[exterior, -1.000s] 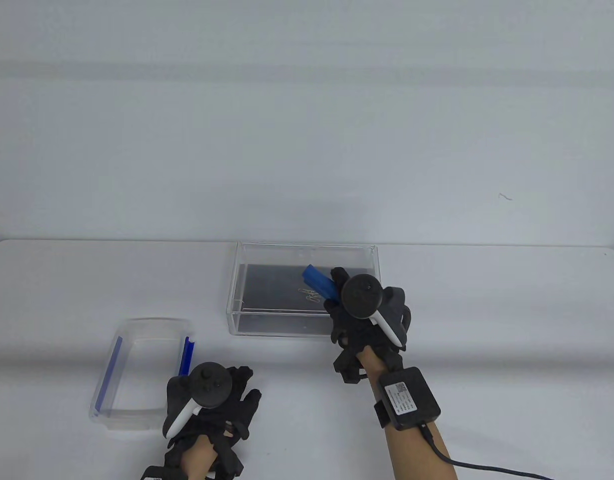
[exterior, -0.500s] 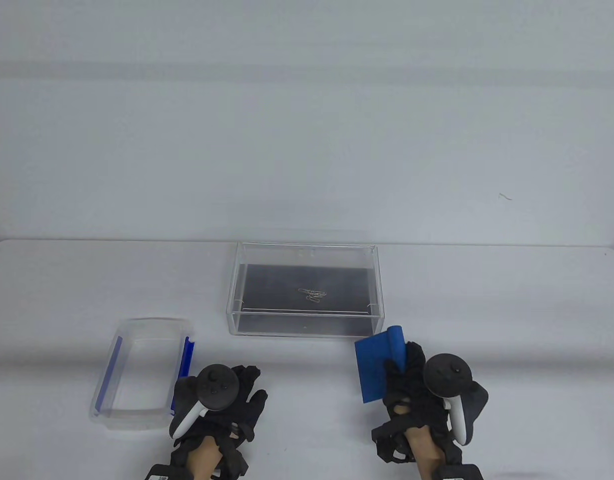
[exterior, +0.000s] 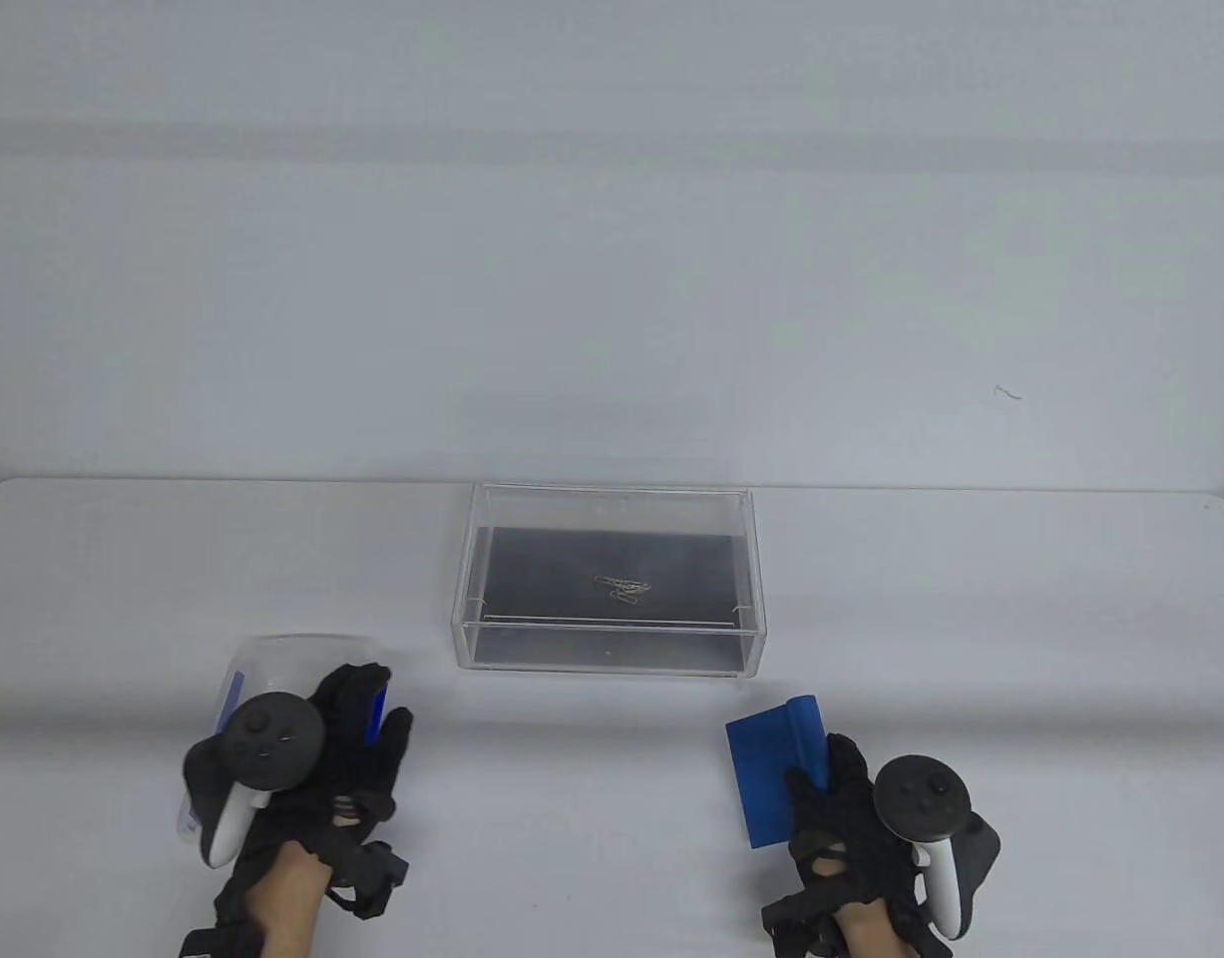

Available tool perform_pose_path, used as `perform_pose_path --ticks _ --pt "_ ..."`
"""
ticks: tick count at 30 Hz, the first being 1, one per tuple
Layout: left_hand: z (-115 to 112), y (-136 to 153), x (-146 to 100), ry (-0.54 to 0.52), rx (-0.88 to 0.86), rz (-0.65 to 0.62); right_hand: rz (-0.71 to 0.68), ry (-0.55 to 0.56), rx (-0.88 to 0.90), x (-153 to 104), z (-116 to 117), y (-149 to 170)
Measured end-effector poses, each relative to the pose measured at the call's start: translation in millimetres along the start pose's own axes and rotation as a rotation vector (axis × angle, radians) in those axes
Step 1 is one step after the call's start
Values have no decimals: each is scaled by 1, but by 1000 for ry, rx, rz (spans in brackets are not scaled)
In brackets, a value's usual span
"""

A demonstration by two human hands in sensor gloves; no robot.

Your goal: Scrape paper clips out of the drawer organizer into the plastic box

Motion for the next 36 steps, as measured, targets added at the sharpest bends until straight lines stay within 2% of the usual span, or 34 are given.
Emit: perform_pose_path --ticks 2,5,8,10,13,14,18,23,28,31,36 --pt "28 28 -7 -86 12 97 -3 -18 1 0 2 -1" --pt "51 66 -18 -104 198 295 -17 -28 -20 1 4 -4" --pt "50 104 -29 -30 225 519 -32 -55 -45 2 9 -8" --pt "48 119 -35 -7 246 608 -51 -85 -80 3 12 -11" --pt "55 133 -43 -87 322 686 -88 -101 -173 3 15 -17" --pt "55 137 -44 -74 310 708 -99 -101 -201 3 15 -18" --pt "56 145 -45 -103 276 731 -122 -126 -244 3 20 -22" --pt "44 161 -50 -11 241 825 -130 -155 -270 4 23 -22" --pt "39 175 -56 -8 64 872 -136 -186 -261 4 25 -22" --pt "38 174 -56 -22 -20 850 -138 -187 -258 4 25 -23" --pt "37 143 -45 -83 -244 706 -134 -184 -238 5 23 -21"
Point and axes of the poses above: the tracker on the back of each hand, its own y axis roughly to the little-finger side, its own x axis roughly from the wrist to the fingertips, z = x × y, the point moved 5 cm from there along x, roughly from the wrist to the fingertips, and after that the axes turned 8 degrees about -z, right-handed, at the moved point
